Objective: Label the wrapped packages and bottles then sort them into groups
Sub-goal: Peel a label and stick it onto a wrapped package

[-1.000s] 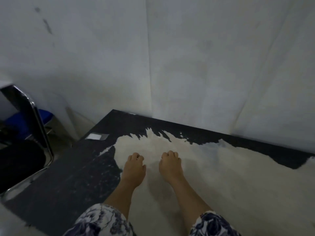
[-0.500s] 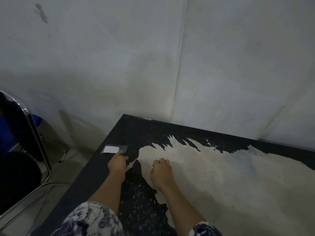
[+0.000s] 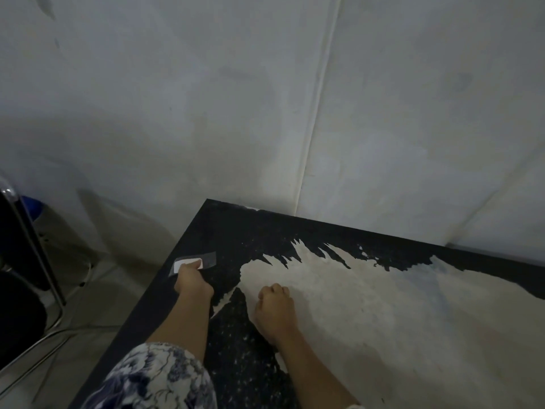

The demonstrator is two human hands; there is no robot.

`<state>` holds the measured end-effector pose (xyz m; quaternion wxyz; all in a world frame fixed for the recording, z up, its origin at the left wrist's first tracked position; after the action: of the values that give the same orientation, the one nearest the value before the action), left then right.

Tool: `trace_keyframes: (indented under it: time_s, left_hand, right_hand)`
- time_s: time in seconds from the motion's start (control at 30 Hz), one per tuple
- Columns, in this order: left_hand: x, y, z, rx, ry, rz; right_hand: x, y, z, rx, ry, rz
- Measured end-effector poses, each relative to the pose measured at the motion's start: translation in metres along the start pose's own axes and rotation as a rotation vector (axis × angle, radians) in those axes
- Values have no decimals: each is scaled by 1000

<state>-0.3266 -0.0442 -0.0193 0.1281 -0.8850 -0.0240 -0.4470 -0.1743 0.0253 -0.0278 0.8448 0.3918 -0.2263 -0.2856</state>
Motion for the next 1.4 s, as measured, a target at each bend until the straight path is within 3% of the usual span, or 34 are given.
trace_keyframes:
  time_s: [0.1,0.17,0.27,0.33,0.4,0.57,0.67,0.83,0.9,1.07,1.13,1.23,1.3,1.4]
  left_hand:
    - [-6,-2,0,-58,17,-67]
    - [-4,0,0,-239,-31,-169]
    - [-2,9,-4,-884,-491,-319]
    - [-9,16,-7,-1217,-803,-276]
    - [-21,23,-12,-1445,-964,-203]
    - [-47,26,-23,-1801,-967,-15]
    - [-47,18,-32,-1913,-981,-64]
    - [-38,10,-47,-2182,-1158,-94]
    - [-37,10,-49,-2100,-1177,-113]
    - [-23,-5,-42,-1504,-1126,-52]
    - [-12,-20,-38,-1193,-982,41]
    - [9,-37,-29,-782,-575,257]
    - [20,-41,-21,-733,-425,354]
    - [33,-43,-3,-736,-352,494]
  right_hand:
    - [-4,1,0,5,4,-10]
    - [-8,-1,3,18,6,-6]
    - [-13,-6,9,39,13,3]
    - [-15,-10,13,54,24,8]
    - [-16,-14,16,71,28,11]
    - [-17,-24,17,131,6,3]
    - [-19,-28,17,148,3,-28]
    - [-21,-30,15,168,-7,-20]
    - [-21,-31,15,169,-8,-16]
    - [-22,-27,18,128,2,-71]
    - [-23,-20,21,29,8,-131]
    - [-29,-4,28,-288,-48,-261]
    - [-35,7,33,-565,-147,-307]
    - [-39,23,35,-849,-269,-273]
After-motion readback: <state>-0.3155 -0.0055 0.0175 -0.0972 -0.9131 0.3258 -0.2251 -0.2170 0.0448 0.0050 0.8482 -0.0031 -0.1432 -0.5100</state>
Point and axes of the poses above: each hand's wrist, its own x-axis away from the middle knuckle, its own y-axis out of the back of the hand, z = x × y, the point moved 2 cm from there along -x, towards the middle knuckle, and after that the axes turned 10 degrees about -x, right-handed, at the moved point
